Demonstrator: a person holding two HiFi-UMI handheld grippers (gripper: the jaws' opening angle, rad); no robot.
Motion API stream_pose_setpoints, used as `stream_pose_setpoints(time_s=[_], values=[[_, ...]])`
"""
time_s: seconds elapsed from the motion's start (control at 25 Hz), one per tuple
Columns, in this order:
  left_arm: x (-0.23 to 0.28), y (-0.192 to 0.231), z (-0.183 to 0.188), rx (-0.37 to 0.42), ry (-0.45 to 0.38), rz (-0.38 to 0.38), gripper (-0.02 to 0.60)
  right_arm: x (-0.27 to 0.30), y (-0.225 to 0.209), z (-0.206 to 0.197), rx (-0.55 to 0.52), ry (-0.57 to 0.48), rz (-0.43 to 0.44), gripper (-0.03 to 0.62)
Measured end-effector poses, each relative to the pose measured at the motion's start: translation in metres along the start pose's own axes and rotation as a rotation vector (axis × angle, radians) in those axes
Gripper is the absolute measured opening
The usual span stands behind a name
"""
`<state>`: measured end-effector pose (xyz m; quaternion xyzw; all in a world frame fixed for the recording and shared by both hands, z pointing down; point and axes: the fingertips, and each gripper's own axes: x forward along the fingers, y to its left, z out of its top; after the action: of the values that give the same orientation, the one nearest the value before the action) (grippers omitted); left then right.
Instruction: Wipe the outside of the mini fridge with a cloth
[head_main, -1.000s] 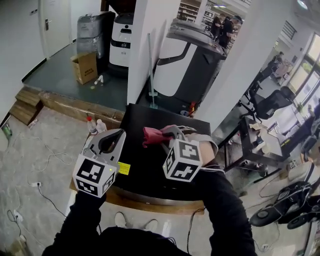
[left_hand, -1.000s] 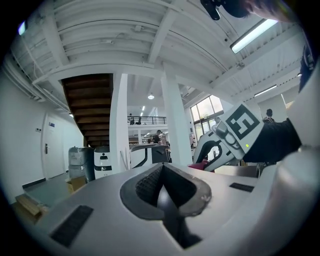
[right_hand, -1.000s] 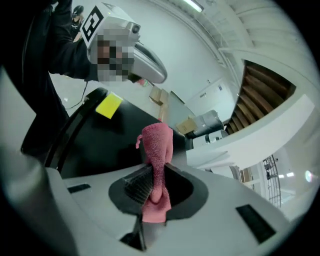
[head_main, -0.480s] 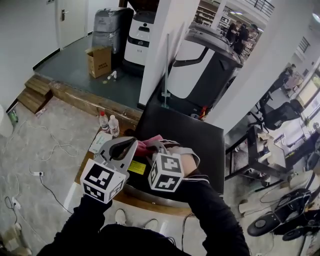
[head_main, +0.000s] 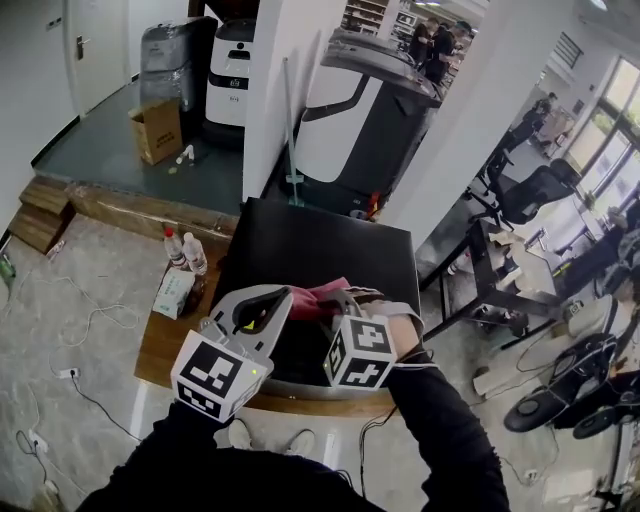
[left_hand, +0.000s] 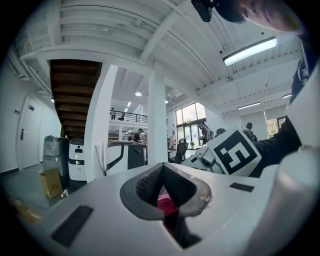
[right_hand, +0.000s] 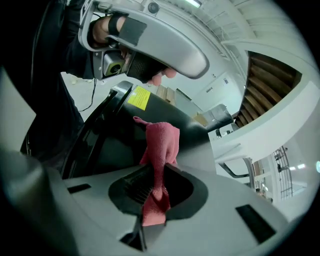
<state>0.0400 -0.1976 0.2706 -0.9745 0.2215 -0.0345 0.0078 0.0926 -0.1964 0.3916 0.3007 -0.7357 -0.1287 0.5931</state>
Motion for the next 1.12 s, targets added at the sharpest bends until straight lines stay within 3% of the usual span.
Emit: stream_pose_setpoints(time_s=[0.4, 0.68, 0.84, 1.12], values=[[0.049, -0.075, 0.002, 0.02, 0.0, -0.123, 0.005, -0.057, 0.025, -0.148, 0.124, 0.179, -0.032, 0.06], [0.076, -0.121, 0.01, 0.036, 0.0, -0.15, 0.005, -0.092, 0.035, -0.213, 0.167, 0.238, -0.065, 0.06], [0.088, -0.14, 0.005, 0.039, 0.007, -0.131, 0.005, -0.104, 0.029, -0.223, 0.18, 0.178, -0.146, 0.061], [0.094, -0.167, 0.012, -0.001, -0.017, -0.048, 0.005, -0.137, 0.011, -0.212, 0.312, -0.054, -0.317, 0.061]])
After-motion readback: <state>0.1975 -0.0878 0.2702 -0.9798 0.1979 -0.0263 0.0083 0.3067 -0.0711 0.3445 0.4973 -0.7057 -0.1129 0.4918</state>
